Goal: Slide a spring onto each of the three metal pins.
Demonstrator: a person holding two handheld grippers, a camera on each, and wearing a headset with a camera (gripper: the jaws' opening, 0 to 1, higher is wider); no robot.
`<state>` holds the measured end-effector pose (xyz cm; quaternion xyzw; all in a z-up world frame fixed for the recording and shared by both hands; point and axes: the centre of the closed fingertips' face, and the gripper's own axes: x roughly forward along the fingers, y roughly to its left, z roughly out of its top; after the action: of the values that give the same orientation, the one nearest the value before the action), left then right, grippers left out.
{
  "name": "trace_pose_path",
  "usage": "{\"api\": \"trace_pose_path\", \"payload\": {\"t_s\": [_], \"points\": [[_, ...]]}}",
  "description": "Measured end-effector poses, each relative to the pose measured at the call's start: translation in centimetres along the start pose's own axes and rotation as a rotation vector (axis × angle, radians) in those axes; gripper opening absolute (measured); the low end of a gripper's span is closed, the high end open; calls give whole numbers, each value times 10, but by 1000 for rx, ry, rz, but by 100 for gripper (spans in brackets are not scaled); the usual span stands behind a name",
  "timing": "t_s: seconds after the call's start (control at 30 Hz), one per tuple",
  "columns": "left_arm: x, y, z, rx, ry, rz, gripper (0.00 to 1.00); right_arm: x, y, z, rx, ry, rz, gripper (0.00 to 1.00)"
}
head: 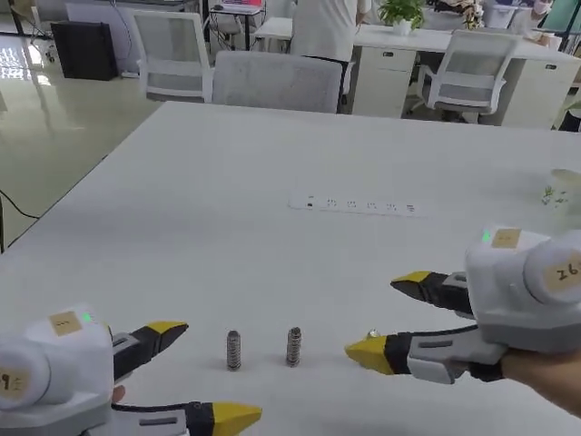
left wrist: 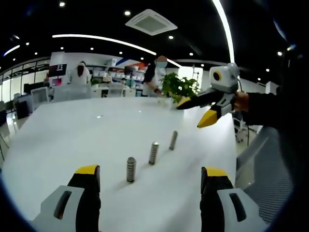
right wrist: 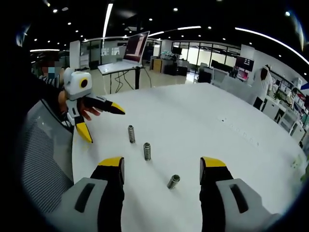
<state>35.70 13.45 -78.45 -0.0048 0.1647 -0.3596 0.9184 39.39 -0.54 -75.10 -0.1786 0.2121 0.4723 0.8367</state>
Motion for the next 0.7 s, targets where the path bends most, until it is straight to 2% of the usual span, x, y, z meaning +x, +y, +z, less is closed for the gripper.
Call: {"api": "trace_pose_path", "payload": {"t_s": [0.13,0.37,0.7], "points": [[-2,10,1,-5,-10,42,82,1,-4,-10,32,-10,-26,63],[-2,19,2,2,-12,89,80,3,-14,-29,84,-19,-75,64],[7,18,0,37,12,92,80,10,-18,-51,125,17,-87,65]]}}
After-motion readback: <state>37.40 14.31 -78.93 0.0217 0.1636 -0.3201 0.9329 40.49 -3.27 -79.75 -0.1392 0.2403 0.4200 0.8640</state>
